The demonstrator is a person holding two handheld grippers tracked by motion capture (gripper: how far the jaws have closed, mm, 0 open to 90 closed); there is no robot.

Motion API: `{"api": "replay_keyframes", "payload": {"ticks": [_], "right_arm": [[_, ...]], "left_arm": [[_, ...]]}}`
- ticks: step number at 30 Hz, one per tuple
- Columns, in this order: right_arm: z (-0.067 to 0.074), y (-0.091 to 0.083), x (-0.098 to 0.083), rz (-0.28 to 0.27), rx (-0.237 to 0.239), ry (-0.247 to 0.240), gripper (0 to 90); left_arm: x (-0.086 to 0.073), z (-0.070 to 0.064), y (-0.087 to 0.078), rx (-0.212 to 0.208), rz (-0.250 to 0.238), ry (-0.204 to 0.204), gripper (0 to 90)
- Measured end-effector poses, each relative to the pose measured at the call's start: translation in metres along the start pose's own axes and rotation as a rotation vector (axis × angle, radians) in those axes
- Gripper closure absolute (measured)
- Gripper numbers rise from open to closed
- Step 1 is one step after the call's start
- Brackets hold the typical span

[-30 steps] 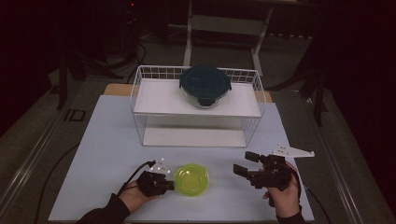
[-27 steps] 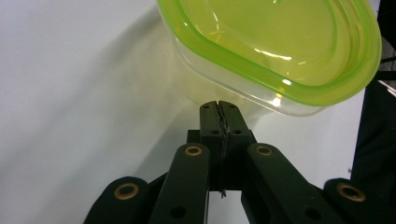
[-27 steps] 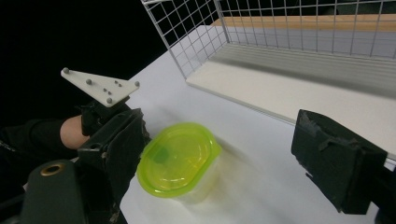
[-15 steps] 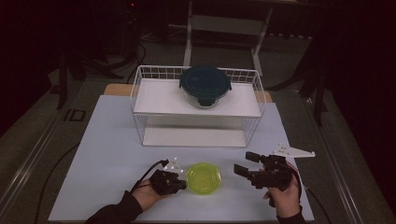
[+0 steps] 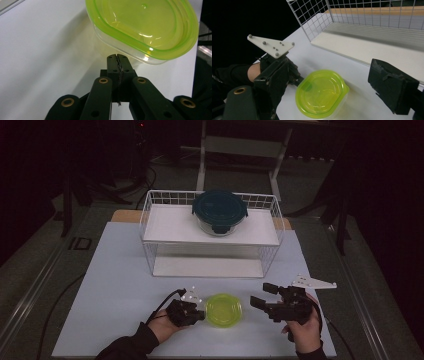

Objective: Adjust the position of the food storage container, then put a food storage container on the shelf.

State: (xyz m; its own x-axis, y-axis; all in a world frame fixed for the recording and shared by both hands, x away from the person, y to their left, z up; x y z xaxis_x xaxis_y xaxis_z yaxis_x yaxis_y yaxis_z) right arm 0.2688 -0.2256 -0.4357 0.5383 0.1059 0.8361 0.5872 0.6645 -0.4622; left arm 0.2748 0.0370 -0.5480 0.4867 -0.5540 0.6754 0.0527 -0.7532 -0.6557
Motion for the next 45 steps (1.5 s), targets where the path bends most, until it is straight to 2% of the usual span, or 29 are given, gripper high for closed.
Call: {"api": "replay_keyframes", "payload": {"ticks": [11,15,18,22,26,27,28,31,32,33,36,39,40,41,43,45], "right_arm": [[0.001,0.002,-0.002,0.008,0.001,-0.006,16.6],[0.002,0.002,-0.002,0.009,-0.003,-0.012,16.6],[0.002,0.001,-0.003,0.012,-0.004,-0.017,16.6],[0.003,0.002,-0.004,0.017,-0.005,-0.029,16.8],[0.004,0.003,-0.005,0.015,-0.004,-0.046,16.8],[0.005,0.003,-0.005,0.012,-0.006,-0.053,16.9],[0.005,0.003,-0.005,0.009,-0.006,-0.059,16.9],[0.007,0.004,-0.006,0.012,-0.006,-0.077,16.8],[0.008,0.004,-0.006,0.012,-0.010,-0.086,16.8],[0.009,0.006,-0.007,0.014,-0.014,-0.096,16.6],[0.010,0.008,-0.008,0.026,-0.020,-0.100,16.0],[0.009,0.010,-0.010,0.052,-0.023,-0.073,15.0],[0.006,0.013,-0.012,0.076,-0.022,-0.034,15.2],[0.006,0.013,-0.012,0.076,-0.022,-0.034,15.2],[0.004,0.017,-0.013,0.097,-0.033,-0.014,15.7],[0.002,0.020,-0.015,0.125,-0.022,0.004,15.4]], "left_arm": [[0.002,0.003,-0.005,0.012,-0.017,-0.007,88.7],[0.002,0.003,-0.016,0.012,-0.046,-0.018,88.6],[0.004,0.001,-0.025,0.015,-0.067,-0.007,88.3],[0.007,-0.004,-0.044,-0.007,-0.114,-0.010,85.8],[0.011,-0.009,-0.058,-0.024,-0.161,-0.026,68.4],[0.012,-0.010,-0.061,-0.030,-0.169,-0.034,57.7],[0.015,-0.011,-0.065,-0.035,-0.197,-0.047,50.3],[0.018,-0.013,-0.069,-0.035,-0.220,-0.051,27.0],[0.021,-0.014,-0.070,-0.062,-0.221,-0.076,27.0],[0.023,-0.016,-0.070,-0.080,-0.226,-0.081,11.1],[0.029,-0.019,-0.071,-0.113,-0.244,-0.108,1.9],[0.036,-0.020,-0.072,-0.128,-0.274,-0.137,1.3],[0.038,-0.019,-0.072,-0.128,-0.285,-0.160,1.3],[0.039,-0.017,-0.072,-0.137,-0.292,-0.183,1.3],[0.041,-0.014,-0.070,-0.127,-0.294,-0.225,1.5],[0.040,-0.012,-0.065,-0.098,-0.272,-0.237,3.4]]}}
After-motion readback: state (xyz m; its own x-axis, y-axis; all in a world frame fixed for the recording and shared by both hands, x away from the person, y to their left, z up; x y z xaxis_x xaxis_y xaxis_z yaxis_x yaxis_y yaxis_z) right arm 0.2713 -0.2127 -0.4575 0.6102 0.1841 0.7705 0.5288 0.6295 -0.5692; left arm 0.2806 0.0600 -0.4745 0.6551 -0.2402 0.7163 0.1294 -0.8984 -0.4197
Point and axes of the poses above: each handheld gripper's, and its own axes: y roughly forward along the jaws, x roughly out of its top, z roughly to its left, the point moved 4 cm from there along y, roughly forward along the jaws, and after that the axes turned 11 degrees about -x, right-handed, at the moved point
